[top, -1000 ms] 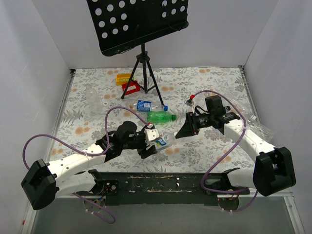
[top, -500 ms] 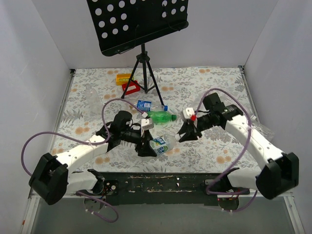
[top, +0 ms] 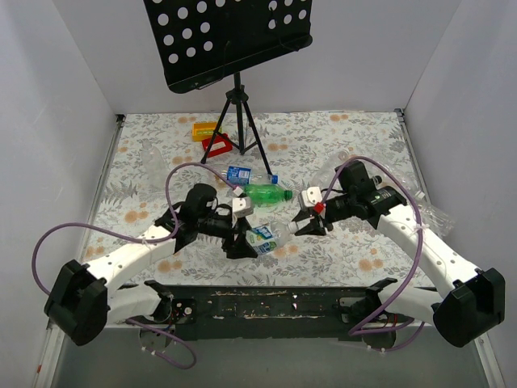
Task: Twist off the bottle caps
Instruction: Unscrew the bottle cap from the plastic bottle.
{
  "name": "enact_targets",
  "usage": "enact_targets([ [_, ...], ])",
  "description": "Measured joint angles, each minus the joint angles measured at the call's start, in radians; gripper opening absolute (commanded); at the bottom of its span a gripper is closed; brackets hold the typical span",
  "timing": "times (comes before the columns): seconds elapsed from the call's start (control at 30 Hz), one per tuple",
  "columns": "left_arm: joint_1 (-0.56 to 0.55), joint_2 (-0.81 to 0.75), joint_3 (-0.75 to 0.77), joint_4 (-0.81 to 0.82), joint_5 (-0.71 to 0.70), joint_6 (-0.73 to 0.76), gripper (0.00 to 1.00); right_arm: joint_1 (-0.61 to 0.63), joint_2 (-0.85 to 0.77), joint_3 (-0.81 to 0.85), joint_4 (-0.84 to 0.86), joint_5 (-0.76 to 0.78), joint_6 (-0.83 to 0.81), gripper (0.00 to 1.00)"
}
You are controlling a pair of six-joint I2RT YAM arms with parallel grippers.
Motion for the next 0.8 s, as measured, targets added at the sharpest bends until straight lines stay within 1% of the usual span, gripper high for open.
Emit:
enact_targets([
  [0.07, -0.016, -0.047, -0.017, 0.006, -0.056, 0.021, 0.00, -0.002, 0.000, 0.000, 0.018, -0.019, 0.066, 0.71],
  [0.1, -0.023, -0.062, -0.023, 0.010, -0.085, 0.029, 0.00, -0.005, 0.000, 0.000, 0.023, -0.028, 0.095, 0.75],
  [0.2, -0.056, -0.101, -0.040, 0.021, -0.196, 0.054, 0.00, -0.007, 0.004, 0.002, 0.025, -0.039, 0.169, 0.80],
  [0.4, -0.167, -0.152, -0.073, 0.023, -0.441, 0.101, 0.00, -0.044, 0.054, 0.080, -0.088, -0.042, 0.214, 0.83],
  [0.53, -0.238, -0.184, -0.085, 0.022, -0.576, 0.118, 0.00, -0.068, 0.042, 0.089, -0.154, -0.042, 0.209, 0.83],
  [0.63, -0.296, -0.208, -0.088, 0.022, -0.671, 0.123, 0.00, -0.089, 0.024, 0.089, -0.167, -0.043, 0.233, 0.83],
  [0.73, -0.354, -0.218, -0.089, 0.024, -0.759, 0.125, 0.00, -0.125, 0.018, 0.079, -0.141, -0.069, 0.320, 0.79],
  [0.8, -0.396, -0.212, -0.089, 0.026, -0.820, 0.125, 0.00, -0.165, 0.018, 0.043, -0.074, -0.095, 0.440, 0.78],
])
